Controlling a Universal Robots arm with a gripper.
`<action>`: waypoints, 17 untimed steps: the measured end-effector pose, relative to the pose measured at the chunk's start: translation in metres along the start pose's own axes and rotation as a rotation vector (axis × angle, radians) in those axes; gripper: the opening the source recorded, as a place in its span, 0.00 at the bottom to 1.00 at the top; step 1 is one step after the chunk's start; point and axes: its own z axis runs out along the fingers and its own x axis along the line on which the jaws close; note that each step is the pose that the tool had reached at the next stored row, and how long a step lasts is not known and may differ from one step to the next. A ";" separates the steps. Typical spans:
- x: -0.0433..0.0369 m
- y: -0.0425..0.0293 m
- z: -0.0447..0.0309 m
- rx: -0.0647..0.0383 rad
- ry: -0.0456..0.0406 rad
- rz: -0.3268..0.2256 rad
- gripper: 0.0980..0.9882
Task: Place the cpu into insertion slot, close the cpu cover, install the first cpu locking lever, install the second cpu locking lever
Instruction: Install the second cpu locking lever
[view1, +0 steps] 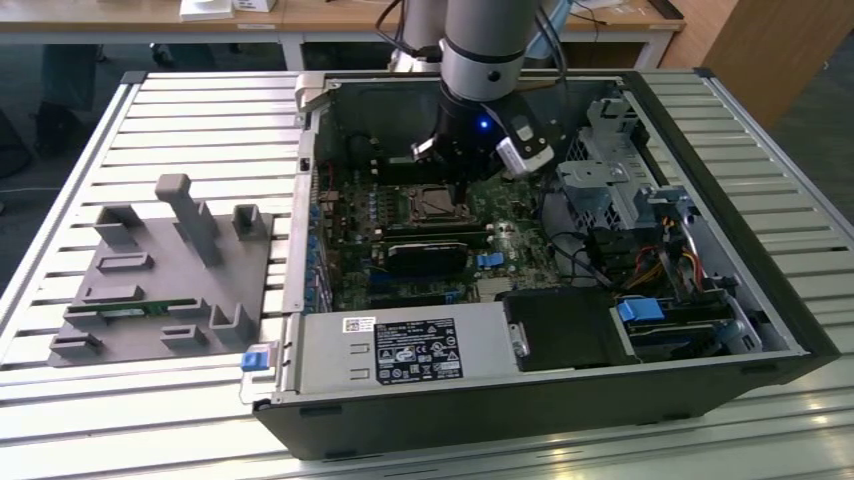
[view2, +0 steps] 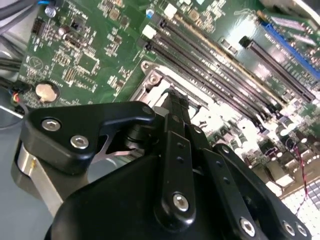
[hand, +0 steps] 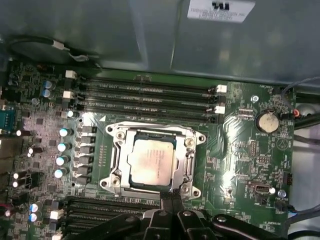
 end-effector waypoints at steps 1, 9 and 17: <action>0.0001 -0.0003 0.0010 0.000 0.0001 0.000 0.01; 0.0005 -0.0068 0.0066 -0.016 -0.0001 0.000 0.01; 0.0074 -0.0154 0.0067 -0.017 -0.0003 0.000 0.01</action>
